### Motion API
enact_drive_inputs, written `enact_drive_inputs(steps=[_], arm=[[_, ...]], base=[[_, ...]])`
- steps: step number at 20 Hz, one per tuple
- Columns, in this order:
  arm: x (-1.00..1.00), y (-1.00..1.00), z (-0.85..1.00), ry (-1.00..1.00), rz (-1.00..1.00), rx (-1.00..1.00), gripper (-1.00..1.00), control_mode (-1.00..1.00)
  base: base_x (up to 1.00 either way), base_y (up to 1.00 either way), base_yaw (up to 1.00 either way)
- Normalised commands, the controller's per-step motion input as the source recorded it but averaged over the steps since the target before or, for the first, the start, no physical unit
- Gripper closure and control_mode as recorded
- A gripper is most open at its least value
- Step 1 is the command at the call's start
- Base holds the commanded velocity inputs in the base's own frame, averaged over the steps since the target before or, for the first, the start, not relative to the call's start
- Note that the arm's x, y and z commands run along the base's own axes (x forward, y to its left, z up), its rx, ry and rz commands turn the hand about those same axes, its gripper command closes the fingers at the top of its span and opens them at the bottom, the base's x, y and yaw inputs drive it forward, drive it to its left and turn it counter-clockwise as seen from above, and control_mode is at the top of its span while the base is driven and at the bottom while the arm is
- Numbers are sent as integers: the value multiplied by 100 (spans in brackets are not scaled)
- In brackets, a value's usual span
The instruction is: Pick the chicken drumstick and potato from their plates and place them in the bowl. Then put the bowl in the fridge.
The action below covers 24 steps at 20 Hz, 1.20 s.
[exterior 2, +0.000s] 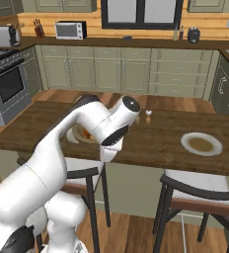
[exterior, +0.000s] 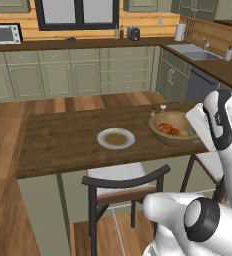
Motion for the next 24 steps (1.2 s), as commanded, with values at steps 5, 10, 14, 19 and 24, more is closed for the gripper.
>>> enact_drive_inputs(steps=[5,10,14,19,24], arm=[[-95,36,18,-3,0,0,100,-100],[-84,35,34,-3,1,2,100,-100],[-77,39,60,-3,3,0,100,-100],[-18,9,15,0,1,0,100,100],[0,0,0,0,0,0,100,100]], base=[[0,0,0],[0,0,0],[0,0,0],[-58,52,4],[-68,100,11]])
